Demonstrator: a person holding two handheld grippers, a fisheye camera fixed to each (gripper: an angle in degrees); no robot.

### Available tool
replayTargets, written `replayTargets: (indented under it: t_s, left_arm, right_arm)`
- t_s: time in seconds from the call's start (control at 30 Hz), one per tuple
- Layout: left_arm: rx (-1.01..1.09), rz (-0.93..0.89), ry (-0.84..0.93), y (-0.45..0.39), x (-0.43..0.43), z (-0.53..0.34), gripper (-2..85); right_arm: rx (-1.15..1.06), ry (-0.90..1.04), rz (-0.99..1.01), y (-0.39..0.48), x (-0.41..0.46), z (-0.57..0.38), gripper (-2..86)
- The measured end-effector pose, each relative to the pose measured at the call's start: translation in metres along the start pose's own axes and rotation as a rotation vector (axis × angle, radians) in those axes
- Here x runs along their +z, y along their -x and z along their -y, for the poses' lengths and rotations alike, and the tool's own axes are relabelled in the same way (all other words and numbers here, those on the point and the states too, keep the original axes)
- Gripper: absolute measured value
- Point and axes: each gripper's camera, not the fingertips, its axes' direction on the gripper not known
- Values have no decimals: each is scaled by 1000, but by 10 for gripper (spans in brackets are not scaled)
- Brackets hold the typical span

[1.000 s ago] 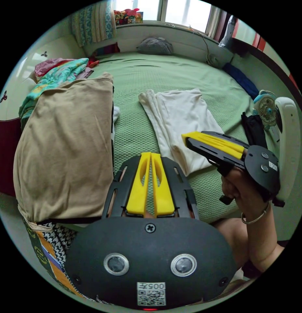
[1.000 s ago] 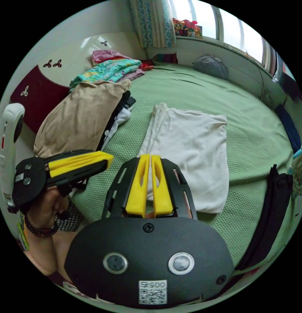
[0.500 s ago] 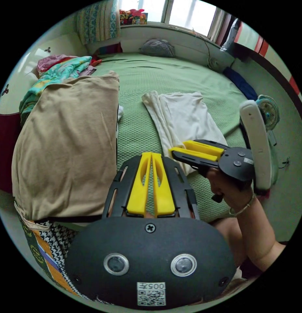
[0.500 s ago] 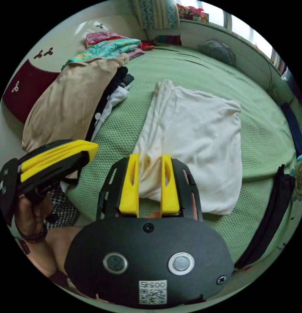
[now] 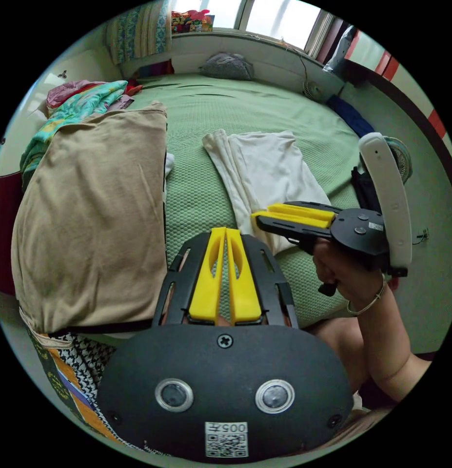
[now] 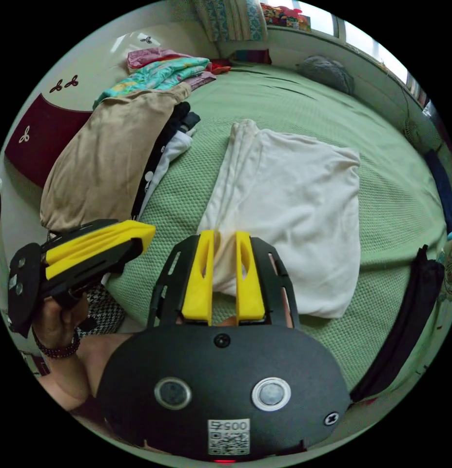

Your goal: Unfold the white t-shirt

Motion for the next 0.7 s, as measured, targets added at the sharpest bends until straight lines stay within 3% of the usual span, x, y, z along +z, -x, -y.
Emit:
replayTargets:
  t_s: [0.7]
  left_arm:
    - [4,1,22,2,21,33,-6]
  right_arm:
    - [1,17,10,-9,0,13,67]
